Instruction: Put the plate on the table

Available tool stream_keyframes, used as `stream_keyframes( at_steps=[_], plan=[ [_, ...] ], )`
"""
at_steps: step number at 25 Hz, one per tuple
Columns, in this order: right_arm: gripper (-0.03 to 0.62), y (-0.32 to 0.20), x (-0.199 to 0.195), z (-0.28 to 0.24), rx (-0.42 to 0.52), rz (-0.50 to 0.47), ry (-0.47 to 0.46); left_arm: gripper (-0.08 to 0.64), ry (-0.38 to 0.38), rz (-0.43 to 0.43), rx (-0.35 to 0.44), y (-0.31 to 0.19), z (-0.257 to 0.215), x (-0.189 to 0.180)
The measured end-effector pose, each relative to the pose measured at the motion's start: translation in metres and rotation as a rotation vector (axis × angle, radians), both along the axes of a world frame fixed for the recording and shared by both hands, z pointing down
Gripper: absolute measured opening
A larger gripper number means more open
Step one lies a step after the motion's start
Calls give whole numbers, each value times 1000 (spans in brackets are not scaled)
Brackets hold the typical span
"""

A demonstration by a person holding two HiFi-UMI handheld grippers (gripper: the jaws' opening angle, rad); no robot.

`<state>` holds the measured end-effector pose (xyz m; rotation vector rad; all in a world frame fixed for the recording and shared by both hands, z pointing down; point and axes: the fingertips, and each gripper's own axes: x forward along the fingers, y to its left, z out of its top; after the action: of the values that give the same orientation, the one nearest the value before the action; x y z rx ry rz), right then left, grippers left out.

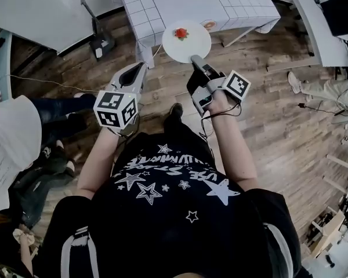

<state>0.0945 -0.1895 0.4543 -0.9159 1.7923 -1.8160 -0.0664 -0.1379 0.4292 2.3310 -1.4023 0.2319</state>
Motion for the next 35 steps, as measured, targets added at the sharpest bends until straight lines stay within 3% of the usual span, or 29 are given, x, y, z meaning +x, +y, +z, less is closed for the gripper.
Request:
stream_keyframes(
  at_steps=[8, 15, 21, 29, 35],
  plan=[
    [25, -55, 13, -1, 0, -61, -4, 9, 8, -50, -22, -59, 3, 13],
    [25, -55, 36, 21, -8, -108, 15, 9, 20, -89, -21, -74, 22, 34],
    [25, -66, 41, 15, -10, -132, -7, 9, -20, -112, 3, -80, 9, 41],
    [25, -110, -2, 17, -38, -151, 10, 9, -15, -145, -1, -116, 7, -4],
    [25, -105, -8, 31, -40, -182, 27, 9, 2, -169, -4, -113, 20, -2]
  ],
)
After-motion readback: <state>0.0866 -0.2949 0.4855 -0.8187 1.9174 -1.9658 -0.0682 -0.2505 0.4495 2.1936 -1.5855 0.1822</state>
